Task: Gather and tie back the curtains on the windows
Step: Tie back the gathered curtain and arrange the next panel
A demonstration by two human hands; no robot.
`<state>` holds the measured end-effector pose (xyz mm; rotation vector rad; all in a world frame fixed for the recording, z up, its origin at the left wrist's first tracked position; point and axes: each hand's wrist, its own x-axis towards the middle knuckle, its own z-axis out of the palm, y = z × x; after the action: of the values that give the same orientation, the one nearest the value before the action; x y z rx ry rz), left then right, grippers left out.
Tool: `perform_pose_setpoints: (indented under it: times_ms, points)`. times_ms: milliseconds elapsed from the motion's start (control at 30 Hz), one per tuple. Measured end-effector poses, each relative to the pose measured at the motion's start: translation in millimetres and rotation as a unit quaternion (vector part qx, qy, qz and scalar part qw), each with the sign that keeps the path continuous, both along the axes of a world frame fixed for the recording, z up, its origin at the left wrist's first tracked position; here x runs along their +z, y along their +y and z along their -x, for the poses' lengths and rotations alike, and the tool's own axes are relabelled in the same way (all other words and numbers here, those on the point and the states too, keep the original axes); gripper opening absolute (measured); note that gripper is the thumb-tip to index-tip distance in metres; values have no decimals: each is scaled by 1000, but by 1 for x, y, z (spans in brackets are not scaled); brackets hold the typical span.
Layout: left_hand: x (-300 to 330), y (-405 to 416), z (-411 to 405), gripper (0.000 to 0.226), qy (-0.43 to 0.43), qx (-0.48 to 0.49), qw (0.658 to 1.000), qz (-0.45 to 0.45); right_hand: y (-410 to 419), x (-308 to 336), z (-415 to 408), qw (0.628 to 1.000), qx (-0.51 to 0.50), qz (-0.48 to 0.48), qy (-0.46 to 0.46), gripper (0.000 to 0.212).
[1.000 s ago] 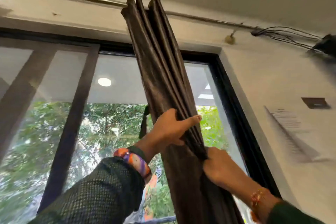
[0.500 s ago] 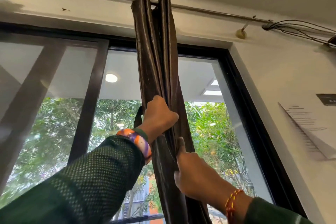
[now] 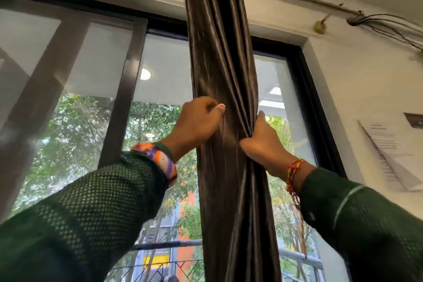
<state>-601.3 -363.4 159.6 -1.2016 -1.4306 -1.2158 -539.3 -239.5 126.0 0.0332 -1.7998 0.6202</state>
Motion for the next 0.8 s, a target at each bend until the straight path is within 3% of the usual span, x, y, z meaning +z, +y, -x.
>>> perform_pose_setpoints:
  times_ms: [67,200,300,400,500,567,667,800]
  points:
    - [2,-13,14,17,-16,46,998,-31,4,-3,1,1000,3,-5,-10,73]
    - [5,-26,41,41,-85,54,991,-86,20,-6,6,1000,11,-23,-1,58]
    - [5,-18,52,57,-117,75,988,-62,34,-8,14,999,4,-45,3,63]
    - [7,1,55,71,-105,-1,994,-40,51,-6,24,998,13,-61,-6,70]
    - [12,21,59,80,-89,-4,996,-18,68,-4,32,996,25,-79,-17,69]
    - [16,35,60,74,-142,-50,989,-10,84,-3,35,995,34,-89,-22,66]
    - [22,49,61,46,-217,-101,970,-42,105,-1,37,993,34,-114,-28,58]
    - [31,64,59,11,-197,13,977,-78,128,1,40,986,34,-156,-39,55]
